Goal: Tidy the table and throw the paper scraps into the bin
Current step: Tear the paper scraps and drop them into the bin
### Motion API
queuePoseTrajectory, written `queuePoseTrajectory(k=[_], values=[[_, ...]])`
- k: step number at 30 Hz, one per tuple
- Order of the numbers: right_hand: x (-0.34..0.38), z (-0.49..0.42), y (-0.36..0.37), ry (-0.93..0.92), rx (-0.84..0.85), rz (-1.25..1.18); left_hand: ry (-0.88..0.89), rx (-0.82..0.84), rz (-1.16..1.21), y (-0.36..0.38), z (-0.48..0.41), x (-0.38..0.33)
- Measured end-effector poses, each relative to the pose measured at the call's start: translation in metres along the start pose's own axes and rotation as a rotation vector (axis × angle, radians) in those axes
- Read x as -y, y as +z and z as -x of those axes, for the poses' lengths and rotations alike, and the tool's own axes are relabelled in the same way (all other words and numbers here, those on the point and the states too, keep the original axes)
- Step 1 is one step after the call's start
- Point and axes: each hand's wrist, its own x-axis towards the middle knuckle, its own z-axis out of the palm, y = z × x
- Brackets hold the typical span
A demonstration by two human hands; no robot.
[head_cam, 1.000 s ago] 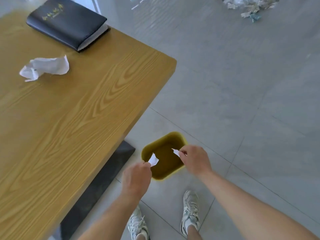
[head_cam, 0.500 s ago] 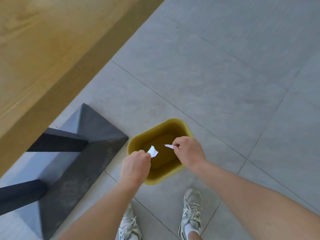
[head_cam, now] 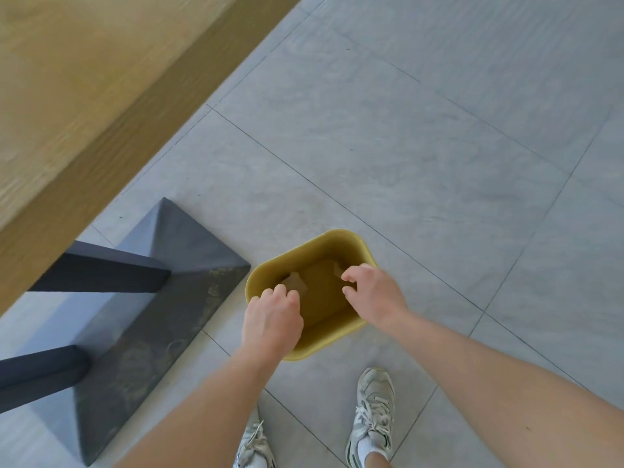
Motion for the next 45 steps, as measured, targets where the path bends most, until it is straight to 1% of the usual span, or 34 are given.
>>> queuePoseTrajectory(k=[10,16,19,23,28,34,41,45], values=[[0.017,0.01,-0.016,0.0,-0.022,0.006,0.0,-0.017,-0.023,-0.025,0.01,-0.007],[0.038,0.035,-0.056,0.018,-0.039,-0.004,-0.003,-0.046,-0.021,-0.075,0.033,-0.013],[0.056,0.056,-0.087,0.006,-0.076,-0.01,-0.008,-0.073,0.001,-0.11,0.051,-0.022],[0.087,0.095,-0.135,-0.054,-0.139,0.013,0.006,-0.118,0.032,-0.163,0.083,-0.038],[0.125,0.143,-0.195,-0.132,-0.14,0.11,-0.008,-0.137,0.087,-0.225,0.13,-0.053],[0.159,0.193,-0.251,-0.197,-0.201,0.134,-0.031,-0.244,0.088,-0.283,0.187,-0.059],[0.202,0.214,-0.303,-0.35,-0.256,0.145,-0.143,-0.374,0.118,-0.347,0.231,-0.045],[0.23,0.22,-0.322,-0.43,-0.239,0.141,-0.223,-0.422,0.128,-0.375,0.251,-0.03]])
